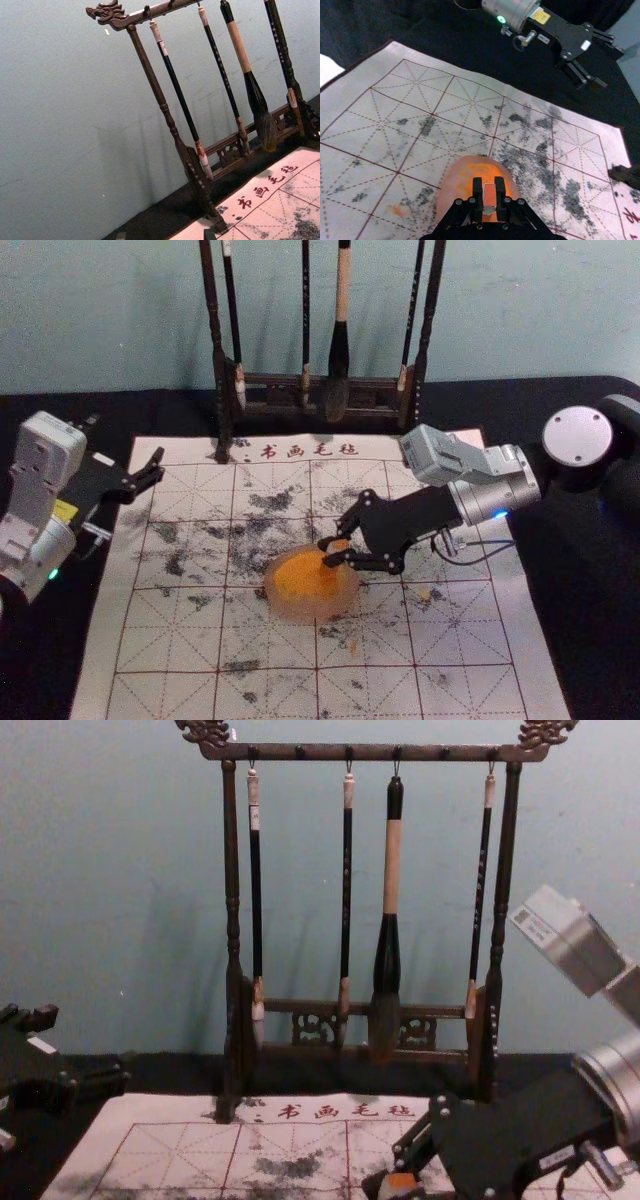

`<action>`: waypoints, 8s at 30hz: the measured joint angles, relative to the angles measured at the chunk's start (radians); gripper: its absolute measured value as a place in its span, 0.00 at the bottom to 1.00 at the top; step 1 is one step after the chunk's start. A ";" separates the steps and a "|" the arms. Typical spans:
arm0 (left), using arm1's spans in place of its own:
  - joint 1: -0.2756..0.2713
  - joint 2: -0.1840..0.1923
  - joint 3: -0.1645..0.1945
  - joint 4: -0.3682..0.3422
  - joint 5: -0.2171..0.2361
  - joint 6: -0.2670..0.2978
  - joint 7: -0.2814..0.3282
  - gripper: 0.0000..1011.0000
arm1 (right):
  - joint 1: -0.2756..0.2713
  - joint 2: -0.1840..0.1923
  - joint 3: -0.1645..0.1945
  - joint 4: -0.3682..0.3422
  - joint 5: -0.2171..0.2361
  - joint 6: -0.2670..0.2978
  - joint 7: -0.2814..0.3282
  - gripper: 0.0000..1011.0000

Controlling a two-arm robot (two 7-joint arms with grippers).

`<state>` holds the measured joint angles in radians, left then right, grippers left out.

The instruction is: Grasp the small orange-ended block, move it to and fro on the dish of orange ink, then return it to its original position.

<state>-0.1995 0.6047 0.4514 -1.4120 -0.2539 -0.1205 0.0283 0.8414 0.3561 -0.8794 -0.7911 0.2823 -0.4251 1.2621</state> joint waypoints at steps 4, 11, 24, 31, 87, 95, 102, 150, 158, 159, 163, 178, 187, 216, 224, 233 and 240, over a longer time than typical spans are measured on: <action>0.000 0.000 0.000 0.000 0.000 0.000 0.000 0.99 | -0.005 0.010 -0.007 -0.020 0.007 0.004 0.010 0.13; 0.000 0.000 0.000 0.000 0.000 0.000 0.000 0.99 | -0.007 0.010 -0.015 -0.028 0.019 0.004 0.018 0.13; 0.000 0.000 0.000 0.000 0.000 0.000 0.000 0.99 | 0.006 -0.018 -0.038 -0.010 0.029 -0.012 0.037 0.13; 0.000 0.000 0.000 0.000 0.000 0.000 0.000 0.99 | 0.017 -0.042 -0.048 0.016 0.030 -0.023 0.044 0.13; 0.000 0.000 0.000 0.000 0.000 0.000 0.000 0.99 | 0.020 -0.016 -0.012 0.016 -0.028 -0.023 -0.027 0.13; 0.000 0.000 0.000 0.000 0.000 0.000 0.000 0.99 | 0.005 0.008 -0.020 -0.021 -0.022 -0.011 -0.024 0.13; 0.000 0.000 0.000 0.000 0.000 0.000 0.000 0.99 | -0.006 0.026 -0.024 -0.059 -0.007 -0.003 -0.016 0.13; 0.000 0.000 0.000 0.000 0.000 0.000 0.000 0.99 | 0.034 -0.076 -0.063 0.051 -0.004 -0.075 -0.010 0.13; 0.000 0.000 0.000 0.000 0.000 0.000 0.000 0.99 | 0.041 -0.086 -0.056 0.074 -0.021 -0.079 -0.024 0.13; 0.000 0.000 0.000 0.000 0.000 0.000 0.000 0.99 | 0.041 -0.086 -0.055 0.075 -0.022 -0.079 -0.025 0.13; 0.000 0.000 0.000 0.000 0.000 0.000 0.000 0.99 | 0.041 -0.084 -0.051 0.074 -0.028 -0.079 -0.032 0.13; 0.000 0.000 0.000 0.000 0.000 0.000 0.000 0.99 | 0.039 -0.060 -0.039 0.059 -0.047 -0.069 -0.046 0.13; 0.000 0.000 0.000 0.000 0.000 0.000 0.000 0.99 | 0.031 -0.042 -0.034 0.038 -0.051 -0.059 -0.053 0.13; 0.000 0.000 0.000 0.000 0.000 0.000 0.000 0.99 | -0.067 0.124 0.064 -0.269 0.142 0.132 -0.056 0.13; 0.000 0.000 0.000 0.000 0.000 0.000 0.000 0.99 | -0.105 0.218 0.090 -0.365 0.182 0.172 -0.072 0.13; 0.000 0.000 0.000 0.000 0.000 0.000 0.000 0.99 | -0.165 0.315 0.126 -0.437 0.201 0.191 -0.119 0.13; 0.000 0.000 0.000 0.000 0.000 0.000 0.000 0.99 | -0.181 0.332 0.129 -0.418 0.172 0.190 -0.139 0.13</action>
<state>-0.1995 0.6047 0.4514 -1.4119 -0.2539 -0.1205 0.0283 0.6605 0.6881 -0.7500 -1.2096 0.4546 -0.2347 1.1234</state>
